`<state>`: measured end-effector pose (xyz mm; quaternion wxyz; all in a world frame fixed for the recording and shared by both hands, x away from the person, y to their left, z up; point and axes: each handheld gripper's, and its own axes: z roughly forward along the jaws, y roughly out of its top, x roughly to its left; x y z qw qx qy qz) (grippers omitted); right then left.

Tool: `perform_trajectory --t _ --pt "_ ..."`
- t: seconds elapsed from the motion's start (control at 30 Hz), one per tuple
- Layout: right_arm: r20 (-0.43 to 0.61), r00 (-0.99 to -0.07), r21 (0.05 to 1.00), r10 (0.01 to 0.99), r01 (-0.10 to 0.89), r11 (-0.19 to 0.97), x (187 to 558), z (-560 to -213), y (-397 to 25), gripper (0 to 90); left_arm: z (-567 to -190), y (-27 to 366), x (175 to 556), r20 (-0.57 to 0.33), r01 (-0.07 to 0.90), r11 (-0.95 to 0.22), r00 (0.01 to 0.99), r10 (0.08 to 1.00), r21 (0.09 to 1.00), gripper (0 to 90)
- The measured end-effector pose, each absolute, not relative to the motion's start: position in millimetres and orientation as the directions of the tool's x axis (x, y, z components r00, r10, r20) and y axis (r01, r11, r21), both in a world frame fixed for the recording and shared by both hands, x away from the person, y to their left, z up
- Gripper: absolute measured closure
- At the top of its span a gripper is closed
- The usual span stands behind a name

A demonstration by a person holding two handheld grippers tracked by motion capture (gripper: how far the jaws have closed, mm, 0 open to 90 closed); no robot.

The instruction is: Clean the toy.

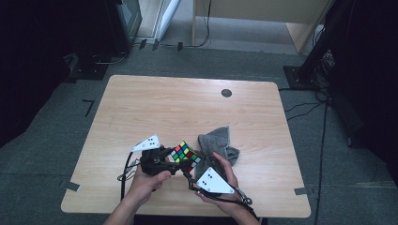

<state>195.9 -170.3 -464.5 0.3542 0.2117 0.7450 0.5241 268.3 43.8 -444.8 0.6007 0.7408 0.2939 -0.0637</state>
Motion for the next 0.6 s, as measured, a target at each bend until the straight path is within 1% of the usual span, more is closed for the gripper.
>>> perform_trajectory --t 0.17,0.27,0.3,0.37,0.5,0.53,0.57,0.6 --pt "-0.303 -0.661 0.93 0.687 -0.049 0.363 196.0 -464.2 -170.3 33.8 -444.0 44.1 268.7 -0.452 0.516 -0.098 0.815 0.364 0.851 33.1" --pt "-0.302 -0.66 0.929 0.688 -0.042 0.368 196.5 -464.9 -171.4 33.8 -442.8 46.5 269.5 -0.461 0.519 -0.077 0.81 0.361 0.851 30.0" --pt "-0.293 -0.658 0.93 0.694 -0.028 0.366 197.2 -465.9 -173.0 34.2 -440.9 50.6 270.2 -0.457 0.51 -0.054 0.808 0.373 0.858 28.9" --pt "-0.282 -0.651 0.931 0.705 -0.01 0.364 198.8 -466.1 -175.6 34.4 -438.6 56.5 270.4 -0.439 0.486 -0.033 0.815 0.378 0.873 28.1" --pt "-0.224 -0.641 0.945 0.734 0.042 0.324 207.1 -465.6 -187.4 34.5 -434.6 63.1 270.1 -0.412 0.454 -0.018 0.825 0.387 0.891 25.0" --pt "-0.203 -0.641 0.948 0.74 0.059 0.312 209.9 -464.6 -191.6 34.4 -433.1 65.9 269.6 -0.374 0.42 -0.032 0.837 0.4 0.907 23.6" --pt "-0.203 -0.641 0.948 0.74 0.059 0.312 209.9 -464.6 -191.6 34.4 -433.1 65.9 269.6 -0.374 0.42 -0.032 0.837 0.4 0.907 22.7" --pt "-0.165 -0.645 0.953 0.746 0.092 0.29 213.1 -462.7 -197.5 34.4 -433.0 66.3 269.0 -0.345 0.4 -0.052 0.843 0.413 0.915 20.9"
